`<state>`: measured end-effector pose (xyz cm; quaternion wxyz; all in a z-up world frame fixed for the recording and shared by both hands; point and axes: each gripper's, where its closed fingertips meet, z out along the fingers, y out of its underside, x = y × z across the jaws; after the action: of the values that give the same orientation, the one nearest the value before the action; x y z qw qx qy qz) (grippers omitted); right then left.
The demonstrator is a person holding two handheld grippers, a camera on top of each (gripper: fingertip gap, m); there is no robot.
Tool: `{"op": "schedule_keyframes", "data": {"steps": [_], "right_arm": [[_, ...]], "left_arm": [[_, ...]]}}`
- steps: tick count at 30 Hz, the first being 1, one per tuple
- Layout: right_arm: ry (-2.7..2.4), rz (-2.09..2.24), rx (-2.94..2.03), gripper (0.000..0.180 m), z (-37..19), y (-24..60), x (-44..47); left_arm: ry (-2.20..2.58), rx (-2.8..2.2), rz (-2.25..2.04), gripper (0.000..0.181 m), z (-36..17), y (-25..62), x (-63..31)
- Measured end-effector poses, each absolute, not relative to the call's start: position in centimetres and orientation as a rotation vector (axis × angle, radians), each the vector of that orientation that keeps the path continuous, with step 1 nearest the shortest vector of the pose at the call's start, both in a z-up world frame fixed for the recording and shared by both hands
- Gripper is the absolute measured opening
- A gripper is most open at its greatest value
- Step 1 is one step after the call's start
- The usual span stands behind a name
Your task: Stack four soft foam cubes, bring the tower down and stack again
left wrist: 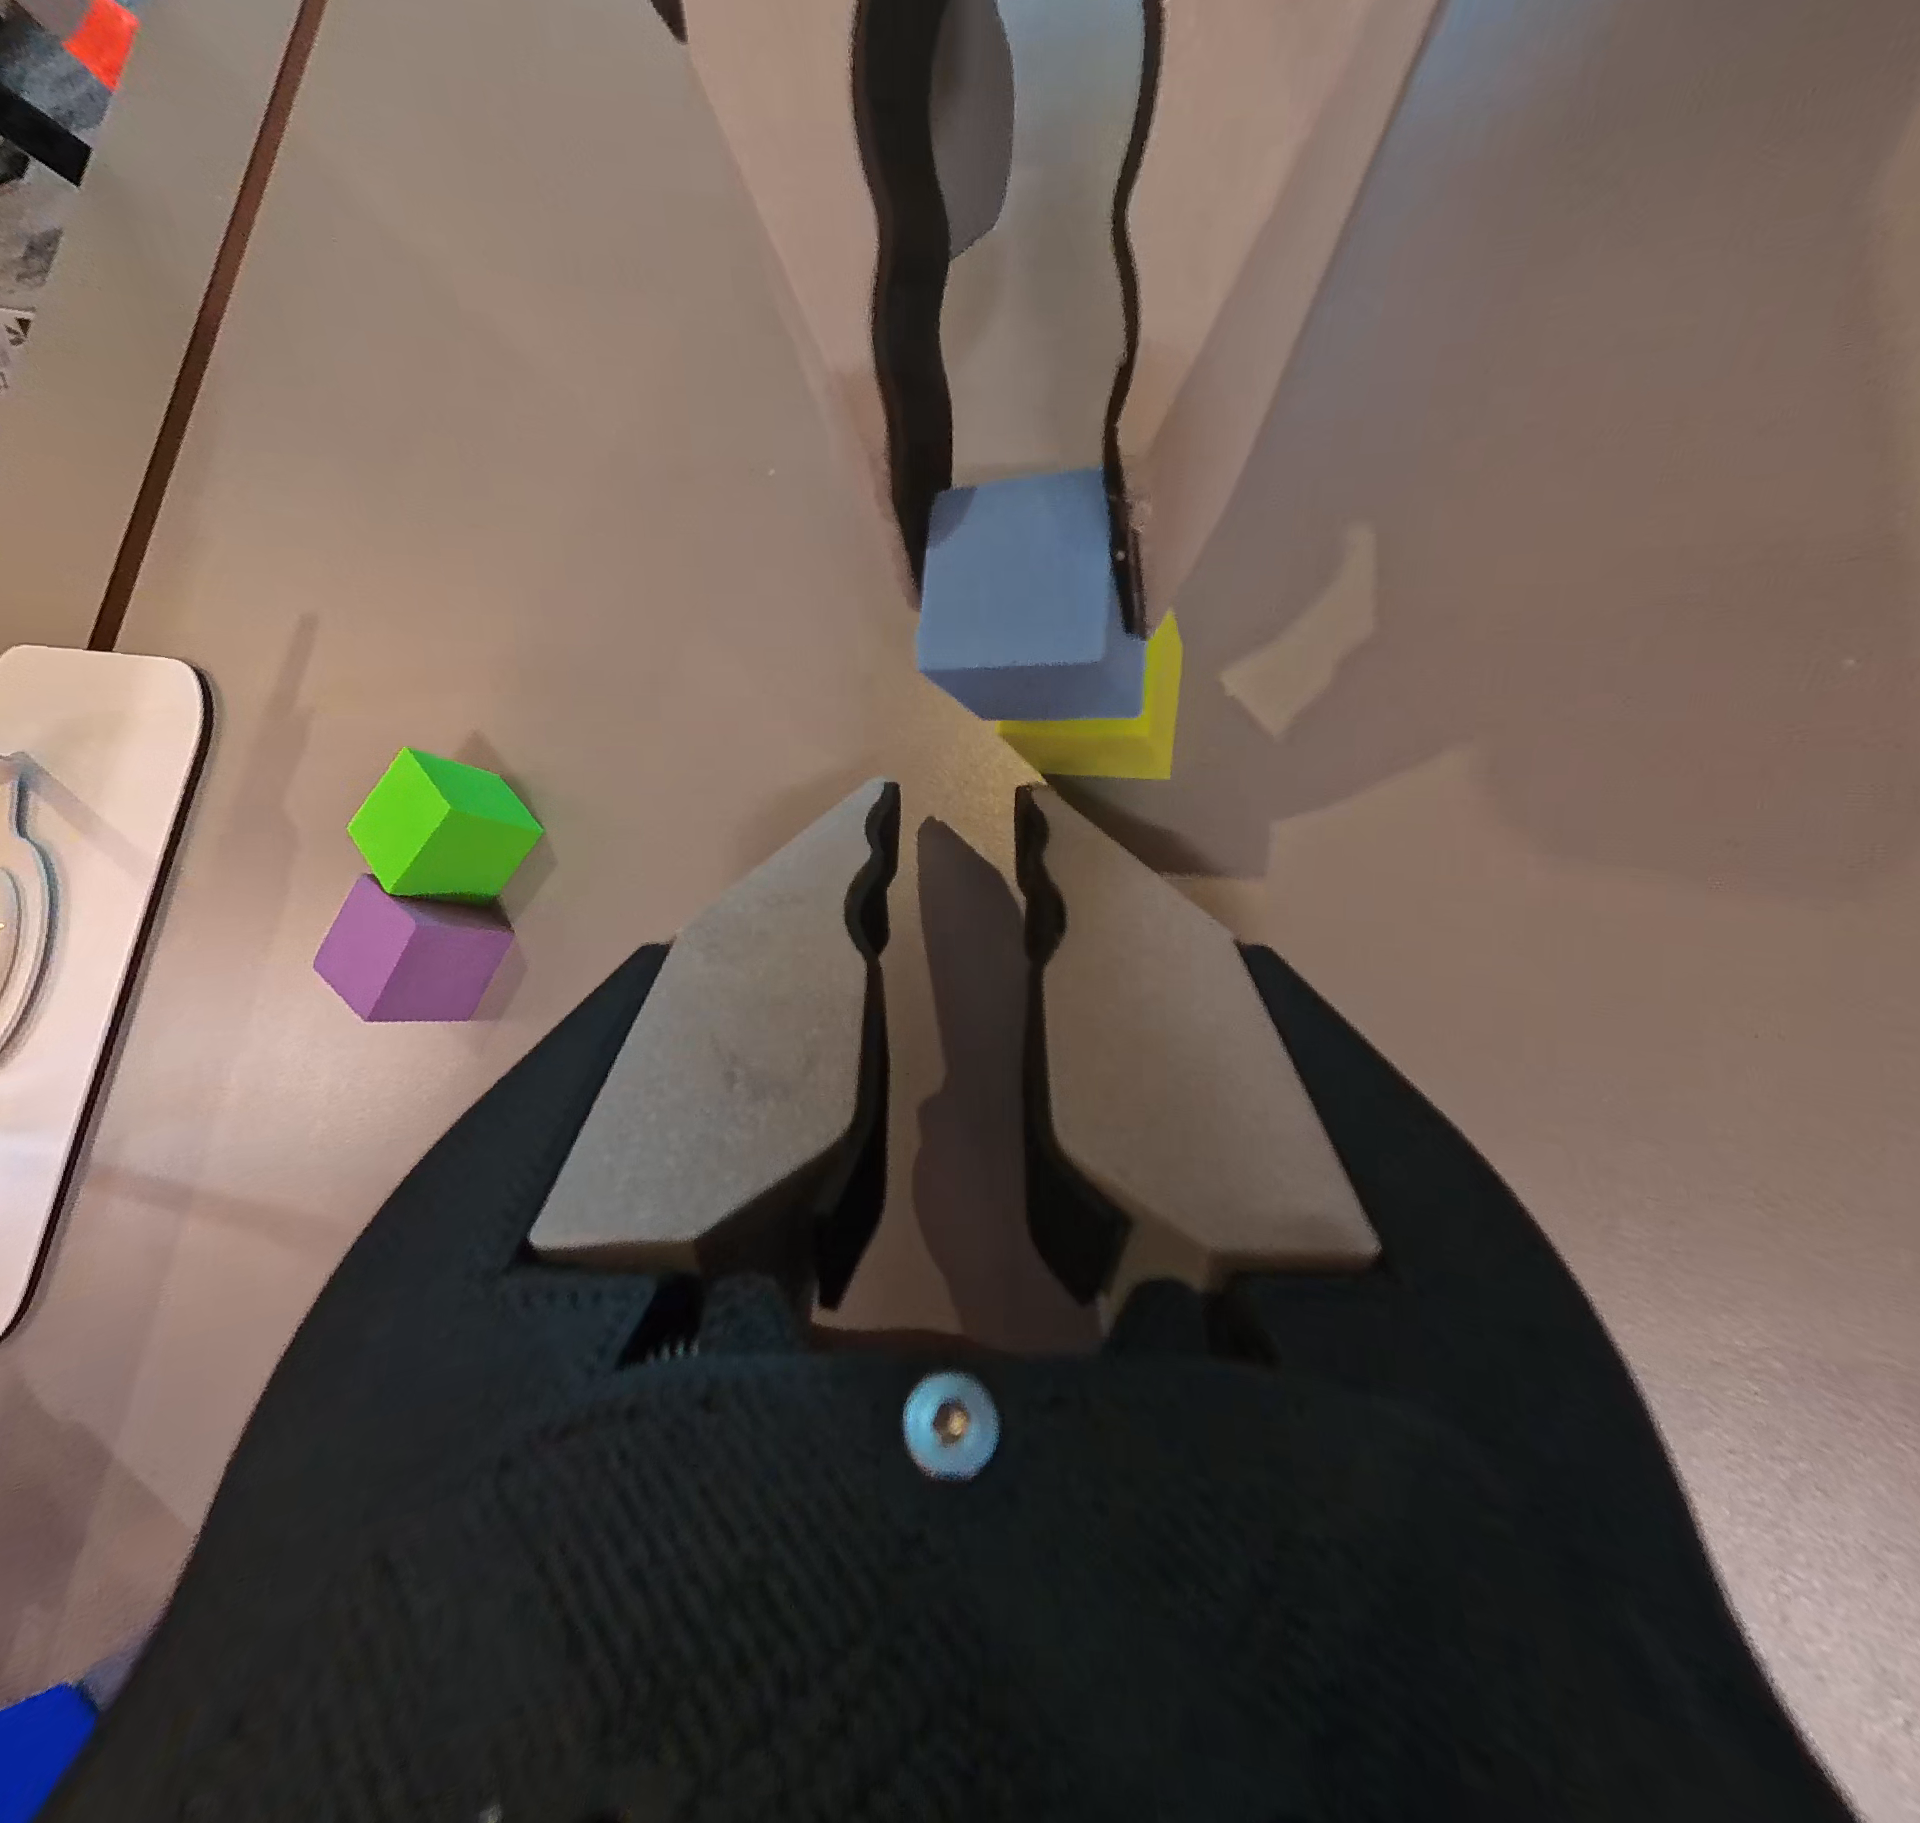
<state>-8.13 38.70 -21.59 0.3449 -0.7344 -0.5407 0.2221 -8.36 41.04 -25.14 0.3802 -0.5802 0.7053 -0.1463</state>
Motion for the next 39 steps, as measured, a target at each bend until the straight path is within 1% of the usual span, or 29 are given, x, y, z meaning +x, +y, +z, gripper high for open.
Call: {"op": "schedule_keyframes", "data": {"steps": [29,30,32,34,38,39], "right_arm": [[-1.385,0.612,-1.931,0.026,-22.0,38.6,-8.4],[-1.391,0.614,-1.930,0.027,-22.1,38.6,-8.4],[-1.392,0.616,-1.929,0.042,-22.2,38.5,-8.5],[-1.369,0.641,-1.920,0.053,-21.7,38.6,-8.7],[-1.307,0.688,-1.875,0.056,-20.1,38.9,-8.4],[-1.286,0.692,-1.864,0.055,-19.6,39.1,-8.2]], "left_arm": [[1.795,-1.492,-0.386,0.018,-25.2,41.0,-8.4],[1.794,-1.495,-0.388,0.018,-25.2,41.0,-8.4],[1.790,-1.505,-0.396,0.019,-25.1,41.0,-8.5],[1.771,-1.532,-0.407,0.028,-25.0,41.3,-8.7],[1.636,-1.611,-0.423,0.046,-23.7,43.3,-9.3],[1.563,-1.626,-0.432,0.045,-22.9,44.2,-9.3]]}}
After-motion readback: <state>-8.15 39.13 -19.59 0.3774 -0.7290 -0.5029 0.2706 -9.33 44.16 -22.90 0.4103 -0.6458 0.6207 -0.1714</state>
